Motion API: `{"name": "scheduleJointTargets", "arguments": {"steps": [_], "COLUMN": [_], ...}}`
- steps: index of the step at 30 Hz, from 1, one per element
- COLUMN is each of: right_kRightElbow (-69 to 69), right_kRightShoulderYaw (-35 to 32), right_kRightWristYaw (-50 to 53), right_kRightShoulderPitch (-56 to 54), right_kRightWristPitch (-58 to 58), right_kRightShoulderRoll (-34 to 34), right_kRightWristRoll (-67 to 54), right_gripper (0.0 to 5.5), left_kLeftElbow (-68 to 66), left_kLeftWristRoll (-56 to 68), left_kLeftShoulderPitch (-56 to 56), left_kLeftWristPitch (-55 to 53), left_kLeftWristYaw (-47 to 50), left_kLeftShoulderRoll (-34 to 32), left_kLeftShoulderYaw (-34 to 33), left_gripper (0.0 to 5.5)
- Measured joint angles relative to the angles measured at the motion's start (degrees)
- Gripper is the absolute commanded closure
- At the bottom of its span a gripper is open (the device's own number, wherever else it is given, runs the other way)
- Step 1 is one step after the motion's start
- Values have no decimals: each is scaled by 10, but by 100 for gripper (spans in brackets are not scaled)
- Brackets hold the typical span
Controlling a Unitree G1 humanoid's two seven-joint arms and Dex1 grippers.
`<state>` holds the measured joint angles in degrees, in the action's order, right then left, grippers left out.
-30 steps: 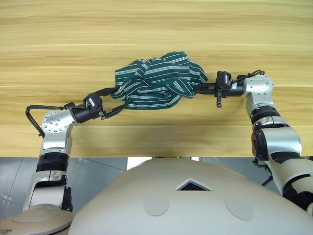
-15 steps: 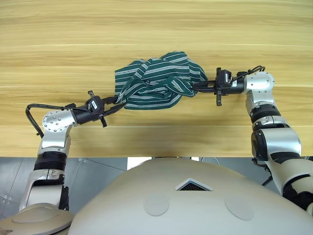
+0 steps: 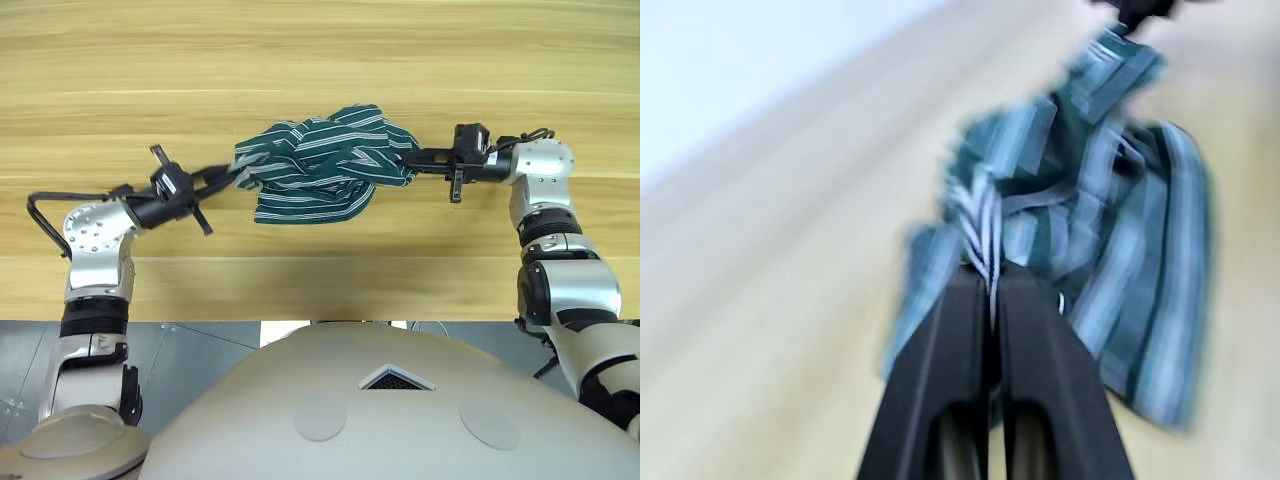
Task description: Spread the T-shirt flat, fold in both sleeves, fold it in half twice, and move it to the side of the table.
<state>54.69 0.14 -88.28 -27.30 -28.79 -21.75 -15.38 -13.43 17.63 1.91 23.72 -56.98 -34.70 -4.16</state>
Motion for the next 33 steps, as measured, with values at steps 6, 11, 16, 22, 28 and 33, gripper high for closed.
{"name": "scheduleJointTargets", "arguments": {"steps": [6, 11, 16, 22, 28, 33], "right_kRightElbow": [-166, -342, -400, -262, 49, 192], "right_kRightShoulderYaw": [-34, -68, -72, -29, 27, 36], "right_kRightWristYaw": [14, 81, 210, 285, 400, 564], "right_kRightShoulderPitch": [-41, -38, -97, -221, -409, -575], "right_kRightWristPitch": [110, 175, 214, 211, 188, 198], "right_kRightShoulderRoll": [-2, -27, -53, -53, -36, -1], "right_kRightWristRoll": [-77, -120, -71, 24, 149, 210], "right_gripper": [550, 550, 550, 550, 550, 550], "left_kLeftElbow": [89, 192, 209, 71, -260, -533], "left_kLeftWristRoll": [21, 17, -11, -27, -112, -209], "left_kLeftShoulderPitch": [-62, -65, -129, -322, -558, -775], "left_kLeftWristPitch": [-47, -84, -144, -196, -201, -169], "left_kLeftWristYaw": [86, 127, 170, 222, 224, 312], "left_kLeftShoulderRoll": [33, 33, 20, 25, 41, 49], "left_kLeftShoulderYaw": [-25, -29, -36, -39, 20, 60], "left_gripper": [548, 548, 548, 548, 548, 548]}}
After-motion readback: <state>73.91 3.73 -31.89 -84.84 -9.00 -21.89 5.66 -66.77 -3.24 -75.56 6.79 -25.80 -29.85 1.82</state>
